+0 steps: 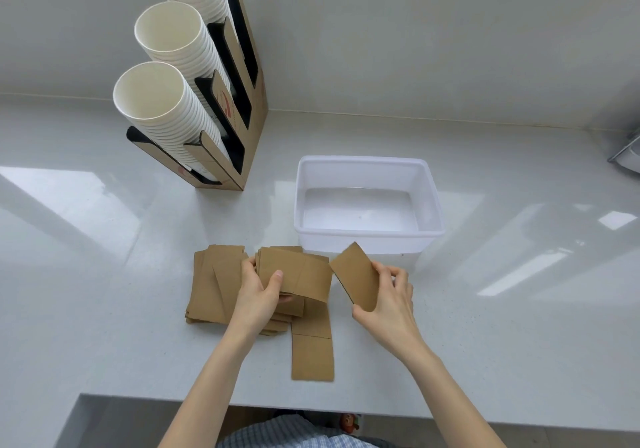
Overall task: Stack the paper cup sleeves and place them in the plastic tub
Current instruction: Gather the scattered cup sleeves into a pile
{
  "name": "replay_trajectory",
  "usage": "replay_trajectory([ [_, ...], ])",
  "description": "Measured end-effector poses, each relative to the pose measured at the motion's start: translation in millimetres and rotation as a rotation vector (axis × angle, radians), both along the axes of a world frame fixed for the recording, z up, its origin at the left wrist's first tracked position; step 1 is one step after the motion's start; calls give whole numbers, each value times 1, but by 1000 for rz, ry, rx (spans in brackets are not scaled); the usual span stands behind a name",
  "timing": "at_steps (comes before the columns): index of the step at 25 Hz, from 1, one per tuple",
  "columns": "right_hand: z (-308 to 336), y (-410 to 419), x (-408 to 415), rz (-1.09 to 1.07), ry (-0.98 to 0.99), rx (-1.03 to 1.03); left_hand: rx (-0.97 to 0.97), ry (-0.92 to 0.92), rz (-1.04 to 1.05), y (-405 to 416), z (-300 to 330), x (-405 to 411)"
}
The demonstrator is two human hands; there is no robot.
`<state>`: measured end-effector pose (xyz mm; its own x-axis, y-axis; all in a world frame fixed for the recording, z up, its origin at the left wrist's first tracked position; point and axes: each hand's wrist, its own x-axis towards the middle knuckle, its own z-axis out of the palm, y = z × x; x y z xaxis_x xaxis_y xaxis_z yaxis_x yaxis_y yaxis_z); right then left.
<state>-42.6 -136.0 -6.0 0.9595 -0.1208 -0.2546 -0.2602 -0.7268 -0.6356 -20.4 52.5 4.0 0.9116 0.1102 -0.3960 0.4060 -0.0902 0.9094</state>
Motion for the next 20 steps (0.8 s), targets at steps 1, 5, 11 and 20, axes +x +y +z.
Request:
replay_trajectory([
  [1, 3, 1, 1, 46, -28, 14, -6, 7, -7, -1, 0, 0],
  [5, 13, 11, 4, 250, -102, 21, -31, 12, -57, -3, 1, -2],
  [11, 21, 24, 13, 403, -152, -37, -82, 57, -80, -8, 8, -5],
  [20, 23, 34, 18, 461, -115, 19, -28, -16, -42, -4, 7, -7],
])
